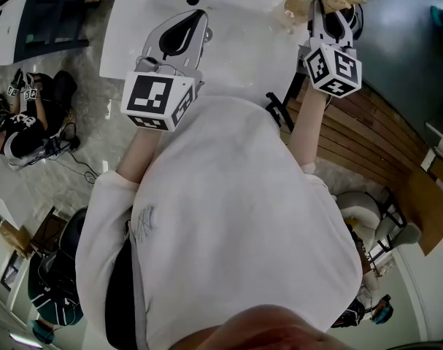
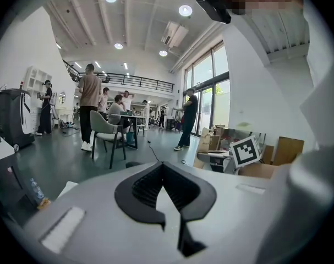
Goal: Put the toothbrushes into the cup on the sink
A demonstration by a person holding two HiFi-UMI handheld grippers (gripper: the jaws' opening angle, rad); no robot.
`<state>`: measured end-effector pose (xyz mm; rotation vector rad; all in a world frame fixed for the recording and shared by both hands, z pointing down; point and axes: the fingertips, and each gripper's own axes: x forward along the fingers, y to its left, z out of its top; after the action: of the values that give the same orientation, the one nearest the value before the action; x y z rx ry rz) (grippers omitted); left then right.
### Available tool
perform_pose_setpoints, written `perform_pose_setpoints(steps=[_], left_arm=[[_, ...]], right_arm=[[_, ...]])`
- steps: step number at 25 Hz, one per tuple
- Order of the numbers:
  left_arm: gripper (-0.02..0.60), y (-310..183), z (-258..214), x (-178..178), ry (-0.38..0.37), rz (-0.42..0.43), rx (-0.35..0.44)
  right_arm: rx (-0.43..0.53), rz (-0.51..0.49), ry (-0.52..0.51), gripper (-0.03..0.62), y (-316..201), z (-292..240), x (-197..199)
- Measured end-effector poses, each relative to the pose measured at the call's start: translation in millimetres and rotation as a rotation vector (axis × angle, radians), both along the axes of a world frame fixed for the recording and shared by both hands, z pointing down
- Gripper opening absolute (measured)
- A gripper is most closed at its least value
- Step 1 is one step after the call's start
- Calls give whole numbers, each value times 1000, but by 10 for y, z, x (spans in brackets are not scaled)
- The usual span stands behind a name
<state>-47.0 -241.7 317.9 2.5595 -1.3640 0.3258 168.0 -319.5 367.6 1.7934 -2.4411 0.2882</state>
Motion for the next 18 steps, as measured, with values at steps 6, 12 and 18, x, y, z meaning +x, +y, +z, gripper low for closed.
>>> perform_pose_setpoints(steps=[6,12,18], left_arm=[[-15,-11,3,3,2,1,3],[-15,28,-8,34,6,3,4],[-15,5,-17,30,7,5,5]], right_arm=[[-31,-1,-12,61,8,147,0],[-57,6,-28,61,52,275,32],[-86,15,-14,61,37,422,28]])
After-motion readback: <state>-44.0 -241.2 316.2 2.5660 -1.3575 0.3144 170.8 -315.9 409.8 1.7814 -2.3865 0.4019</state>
